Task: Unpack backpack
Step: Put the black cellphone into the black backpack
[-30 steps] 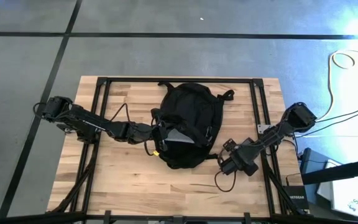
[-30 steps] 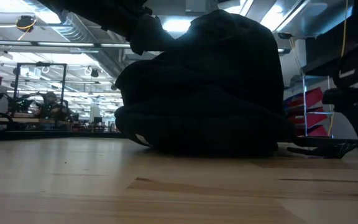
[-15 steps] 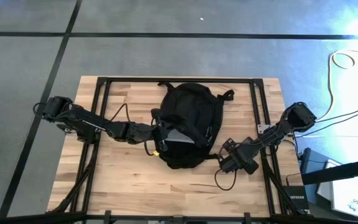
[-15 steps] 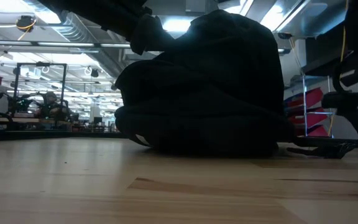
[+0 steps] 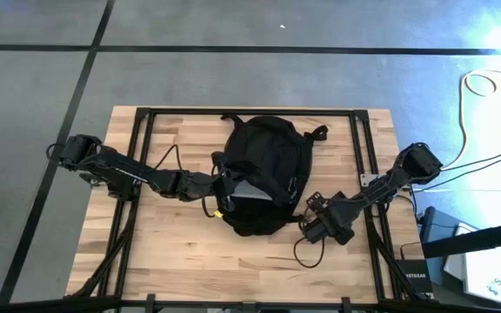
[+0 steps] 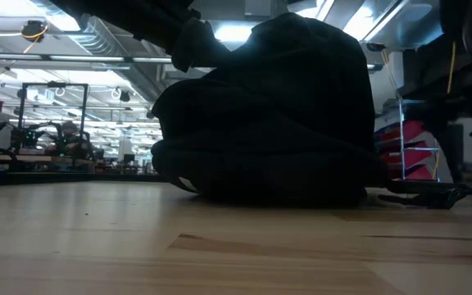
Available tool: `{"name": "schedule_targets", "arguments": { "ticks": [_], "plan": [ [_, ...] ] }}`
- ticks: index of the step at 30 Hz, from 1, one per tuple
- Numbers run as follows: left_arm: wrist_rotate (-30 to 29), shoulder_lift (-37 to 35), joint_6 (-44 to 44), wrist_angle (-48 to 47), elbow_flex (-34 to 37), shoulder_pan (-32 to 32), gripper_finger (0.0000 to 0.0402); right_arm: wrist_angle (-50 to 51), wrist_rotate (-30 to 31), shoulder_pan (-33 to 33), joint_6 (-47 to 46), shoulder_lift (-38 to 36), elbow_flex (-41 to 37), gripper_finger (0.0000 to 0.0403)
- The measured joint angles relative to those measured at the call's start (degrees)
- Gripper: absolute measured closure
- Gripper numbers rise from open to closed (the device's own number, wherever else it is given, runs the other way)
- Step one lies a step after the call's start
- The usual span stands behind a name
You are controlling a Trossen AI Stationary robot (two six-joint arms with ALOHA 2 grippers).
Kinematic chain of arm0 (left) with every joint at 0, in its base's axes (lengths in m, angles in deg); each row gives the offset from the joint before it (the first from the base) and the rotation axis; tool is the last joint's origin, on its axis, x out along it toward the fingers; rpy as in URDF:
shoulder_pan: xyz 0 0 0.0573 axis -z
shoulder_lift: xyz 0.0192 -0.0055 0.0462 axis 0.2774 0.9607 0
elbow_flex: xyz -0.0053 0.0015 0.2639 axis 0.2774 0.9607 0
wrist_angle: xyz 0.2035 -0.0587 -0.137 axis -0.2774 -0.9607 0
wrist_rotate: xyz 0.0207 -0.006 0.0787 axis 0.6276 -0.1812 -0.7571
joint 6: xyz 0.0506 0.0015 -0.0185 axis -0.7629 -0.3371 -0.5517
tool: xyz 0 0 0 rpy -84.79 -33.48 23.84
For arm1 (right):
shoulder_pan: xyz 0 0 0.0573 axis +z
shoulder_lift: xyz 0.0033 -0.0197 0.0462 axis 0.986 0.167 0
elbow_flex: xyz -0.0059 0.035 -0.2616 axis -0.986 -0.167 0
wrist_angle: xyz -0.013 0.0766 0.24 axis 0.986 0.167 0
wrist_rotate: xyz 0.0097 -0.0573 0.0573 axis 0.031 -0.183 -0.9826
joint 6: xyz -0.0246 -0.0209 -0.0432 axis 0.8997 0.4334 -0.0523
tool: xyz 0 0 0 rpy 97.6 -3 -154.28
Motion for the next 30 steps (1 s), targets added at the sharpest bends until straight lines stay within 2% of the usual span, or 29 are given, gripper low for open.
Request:
{"name": "schedule_targets", "arguments": {
  "ticks": [6, 11, 16, 18, 21, 23, 27, 30],
  "plan": [
    [0.00, 0.00, 0.07, 0.00, 0.00, 0.00, 0.0402, 2.25, 0.12, 0.04, -6.23, 0.00, 7.26, 0.0061],
    [0.00, 0.00, -0.07, 0.02, 0.00, -0.02, 0.0402, 1.71, 0.78, 0.09, -13.78, 0.00, 16.71, 0.0053],
    [0.00, 0.00, -0.09, 0.07, 0.00, -0.02, 0.0402, -5.29, 3.30, 0.09, -16.41, -0.02, 25.64, 0.0063],
    [0.00, 0.00, 0.12, 0.11, 0.00, -0.02, 0.0402, -11.09, 5.01, 0.09, -16.73, -0.02, 27.23, 0.0063],
    [0.38, 0.00, 1.63, 0.55, 0.00, -0.02, 0.0402, -22.59, 8.20, 0.04, -15.69, -0.02, 27.59, 0.0055],
    [1.68, 0.00, 2.60, 0.50, 0.00, -0.02, 0.0402, -28.05, 10.15, -0.14, -11.64, -0.02, 27.59, 0.0054],
    [2.73, 0.00, 3.56, 0.40, 0.02, 1.26, 0.0402, -31.33, 15.14, -2.16, -2.39, -0.07, 26.16, 0.0061],
    [2.87, 0.00, 2.67, 0.37, 0.04, 2.59, 0.0402, -34.97, 16.28, -5.60, -0.65, -0.06, 23.06, 0.0061]
  ]
}}
